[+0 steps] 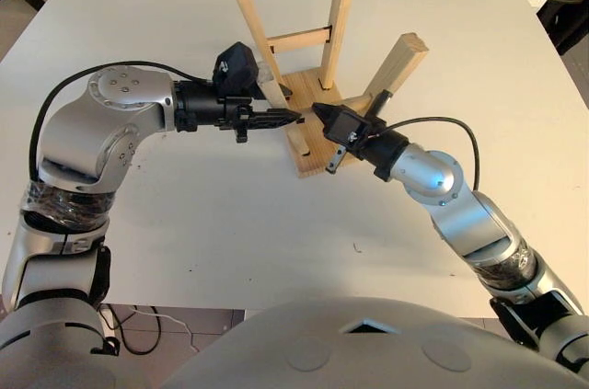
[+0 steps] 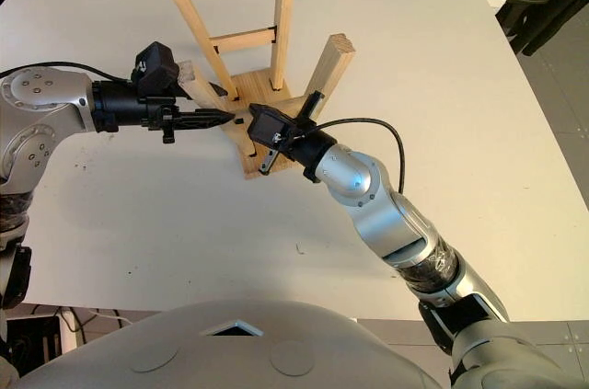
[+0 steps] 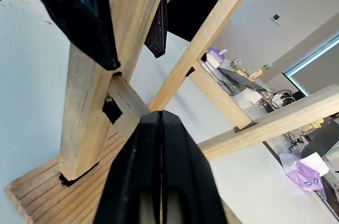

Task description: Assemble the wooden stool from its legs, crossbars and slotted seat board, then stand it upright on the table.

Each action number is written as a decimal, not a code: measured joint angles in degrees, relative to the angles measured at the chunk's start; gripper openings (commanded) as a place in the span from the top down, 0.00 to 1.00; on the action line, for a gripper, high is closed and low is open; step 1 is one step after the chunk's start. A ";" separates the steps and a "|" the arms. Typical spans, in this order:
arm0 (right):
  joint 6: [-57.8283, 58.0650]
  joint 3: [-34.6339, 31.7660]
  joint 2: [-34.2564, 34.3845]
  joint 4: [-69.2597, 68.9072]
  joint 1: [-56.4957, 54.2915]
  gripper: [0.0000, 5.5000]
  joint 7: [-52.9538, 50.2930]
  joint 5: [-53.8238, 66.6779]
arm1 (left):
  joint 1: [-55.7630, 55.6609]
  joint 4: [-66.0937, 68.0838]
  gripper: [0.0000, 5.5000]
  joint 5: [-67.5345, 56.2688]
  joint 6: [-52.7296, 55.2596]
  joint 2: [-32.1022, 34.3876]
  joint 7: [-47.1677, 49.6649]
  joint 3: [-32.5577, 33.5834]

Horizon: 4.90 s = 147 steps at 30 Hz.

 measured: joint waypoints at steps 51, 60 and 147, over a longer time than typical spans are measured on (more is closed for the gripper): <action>1.64 -40.58 -4.33 10.71 -0.66 1.00 9.32 32.38 | 4.37 4.47 0.49 -0.56 -12.88 1.60 -12.99 2.99; -0.56 -40.16 -4.51 12.37 -0.17 1.00 10.35 31.35 | 8.04 -1.02 0.32 -7.49 -8.23 0.05 -6.99 13.94; 0.79 -37.59 2.13 14.45 -13.47 1.00 15.65 68.36 | 14.48 -10.32 1.00 -24.03 -16.28 -17.35 28.03 17.01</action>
